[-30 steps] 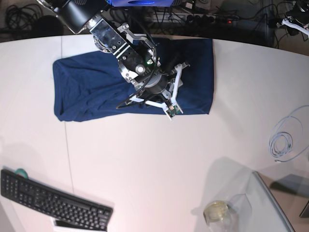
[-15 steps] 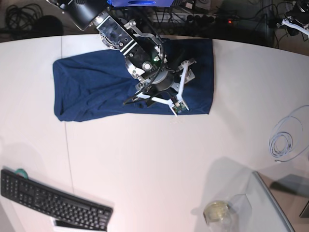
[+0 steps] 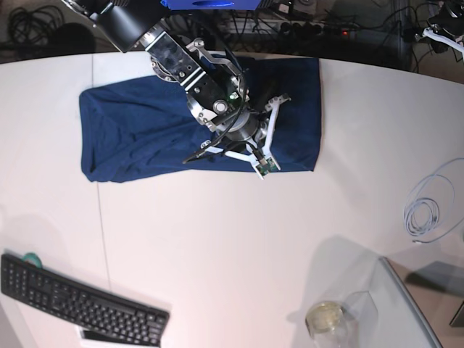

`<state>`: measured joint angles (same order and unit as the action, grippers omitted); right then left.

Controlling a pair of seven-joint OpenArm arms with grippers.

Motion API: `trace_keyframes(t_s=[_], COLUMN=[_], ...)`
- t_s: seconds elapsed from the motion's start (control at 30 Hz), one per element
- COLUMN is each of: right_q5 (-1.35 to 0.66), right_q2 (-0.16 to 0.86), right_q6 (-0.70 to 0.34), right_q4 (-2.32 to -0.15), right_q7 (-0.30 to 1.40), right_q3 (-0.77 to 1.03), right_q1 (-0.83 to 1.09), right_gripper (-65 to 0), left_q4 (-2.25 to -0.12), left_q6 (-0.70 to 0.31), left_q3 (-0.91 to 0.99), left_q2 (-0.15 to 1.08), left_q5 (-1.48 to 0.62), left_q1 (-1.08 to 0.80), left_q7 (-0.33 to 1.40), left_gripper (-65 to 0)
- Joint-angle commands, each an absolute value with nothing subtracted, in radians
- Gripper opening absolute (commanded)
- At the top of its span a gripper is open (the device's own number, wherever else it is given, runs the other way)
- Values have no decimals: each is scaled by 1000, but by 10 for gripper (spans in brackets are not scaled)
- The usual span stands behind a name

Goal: Layout the t-shirt on the table in an organized manner, then fold the t-shirt properly
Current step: 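Press and smooth the folded middle of the strip with the right gripper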

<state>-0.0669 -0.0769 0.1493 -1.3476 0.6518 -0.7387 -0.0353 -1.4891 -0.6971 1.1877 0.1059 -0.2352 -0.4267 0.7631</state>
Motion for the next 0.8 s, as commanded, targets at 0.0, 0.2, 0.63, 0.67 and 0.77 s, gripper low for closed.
trace_keyframes(t_s=[0.0, 0.2, 0.63, 0.67, 0.77], right_q5=[-64, -64, -64, -64, -64], right_q2=[-88, -87, -51, -50, -35], right_q6=[147, 147, 148, 148, 148], right_q4=[-1362, -1374, -1415, -1415, -1415], right_q7=[634, 636, 700, 700, 700], right_q3=[-737, -737, -618, -618, -618], right_q1=[-50, -45, -61, -62, -62], right_gripper=[-564, -645, -645, -645, -645], left_q4=[-1503, -1503, -1503, -1503, -1494], left_q6=[-698, -698, -698, -698, -698], left_q3=[1193, 1193, 1193, 1193, 1193], left_q2=[124, 124, 124, 124, 124], left_q5=[-242, -242, -242, -242, -234], left_q1=[-433, -433, -432, -426, -409], left_q7=[746, 746, 746, 746, 751], left_gripper=[-650, -650, -650, -650, -650])
